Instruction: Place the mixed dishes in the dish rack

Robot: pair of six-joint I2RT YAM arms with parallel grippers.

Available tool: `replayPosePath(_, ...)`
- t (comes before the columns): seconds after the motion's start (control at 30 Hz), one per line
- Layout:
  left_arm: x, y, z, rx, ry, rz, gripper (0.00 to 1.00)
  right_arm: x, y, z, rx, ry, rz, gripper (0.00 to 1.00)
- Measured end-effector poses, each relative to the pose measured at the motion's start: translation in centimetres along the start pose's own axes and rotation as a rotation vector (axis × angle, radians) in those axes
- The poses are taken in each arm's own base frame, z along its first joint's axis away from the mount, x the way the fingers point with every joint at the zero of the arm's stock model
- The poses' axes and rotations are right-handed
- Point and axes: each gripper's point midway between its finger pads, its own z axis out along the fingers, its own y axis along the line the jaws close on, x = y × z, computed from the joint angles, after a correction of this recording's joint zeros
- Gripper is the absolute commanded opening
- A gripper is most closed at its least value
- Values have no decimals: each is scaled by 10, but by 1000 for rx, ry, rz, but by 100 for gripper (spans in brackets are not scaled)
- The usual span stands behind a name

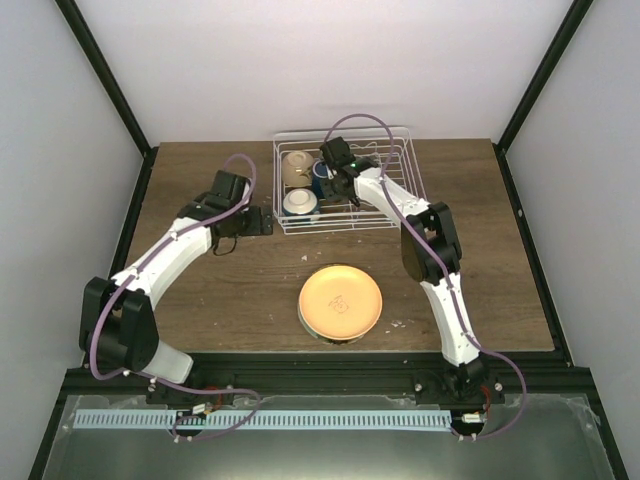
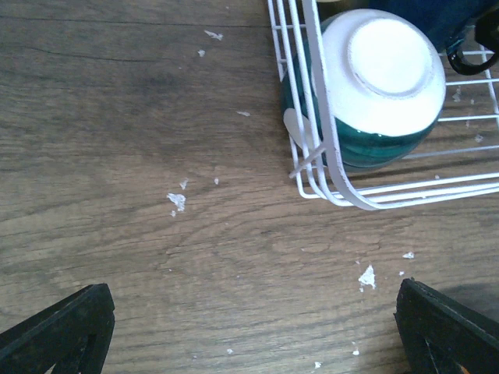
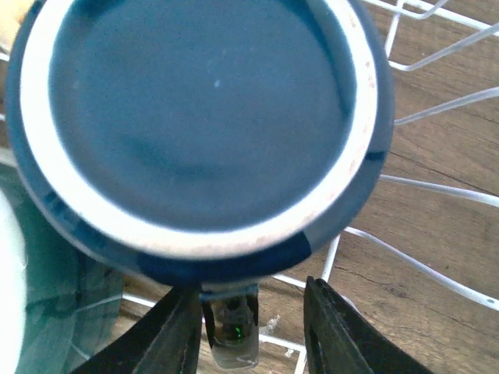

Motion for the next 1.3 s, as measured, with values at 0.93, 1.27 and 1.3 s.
replayPosePath(0.93, 79, -66, -10, 141, 257, 238, 99, -16, -79, -113, 18, -62, 214, 58)
replayPosePath(1.27, 125, -97, -2, 167, 392, 379, 85, 54, -184, -119, 170, 36, 456, 58)
replayPosePath(1.3, 128, -99, -1, 167, 401, 388, 84, 57, -188, -124, 176, 32, 467, 58)
